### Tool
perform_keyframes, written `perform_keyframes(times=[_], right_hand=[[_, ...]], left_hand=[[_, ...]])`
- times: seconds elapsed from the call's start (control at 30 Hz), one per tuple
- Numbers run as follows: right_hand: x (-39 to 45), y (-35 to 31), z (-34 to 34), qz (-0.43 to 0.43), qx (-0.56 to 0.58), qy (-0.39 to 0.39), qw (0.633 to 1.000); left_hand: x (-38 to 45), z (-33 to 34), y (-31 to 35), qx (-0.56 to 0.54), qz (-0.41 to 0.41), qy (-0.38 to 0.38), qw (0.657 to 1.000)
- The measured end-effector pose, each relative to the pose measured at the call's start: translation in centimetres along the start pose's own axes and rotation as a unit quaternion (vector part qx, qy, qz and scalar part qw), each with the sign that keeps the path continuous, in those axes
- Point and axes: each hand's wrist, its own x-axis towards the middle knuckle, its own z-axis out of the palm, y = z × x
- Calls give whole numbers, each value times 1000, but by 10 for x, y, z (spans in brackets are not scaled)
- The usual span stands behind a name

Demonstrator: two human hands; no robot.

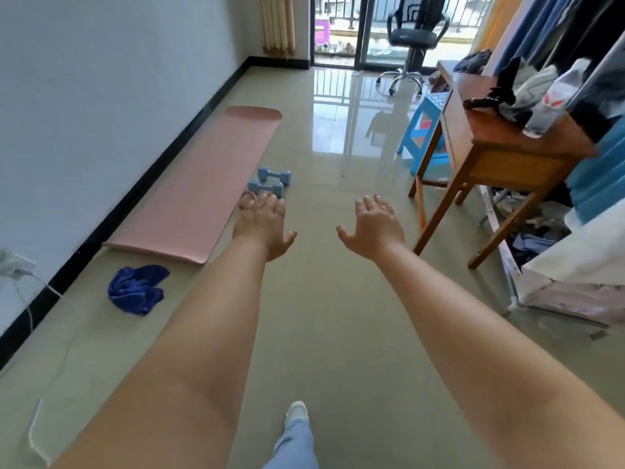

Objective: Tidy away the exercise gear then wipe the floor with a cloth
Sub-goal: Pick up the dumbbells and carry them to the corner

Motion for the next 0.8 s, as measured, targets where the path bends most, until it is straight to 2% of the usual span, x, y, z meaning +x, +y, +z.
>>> perform_keyframes(times=[0.27,0.5,0.8], right_hand=[[282,31,-5,9,8,-49,999],[557,59,-6,-45,-13,-78,996],[852,-11,35,-179,-49,-137,973]], left_hand=[[272,2,-23,-21,-10,-78,997],[502,16,-57,-58,-102,-113,987],[732,60,-152,-149,-225,-149,951]])
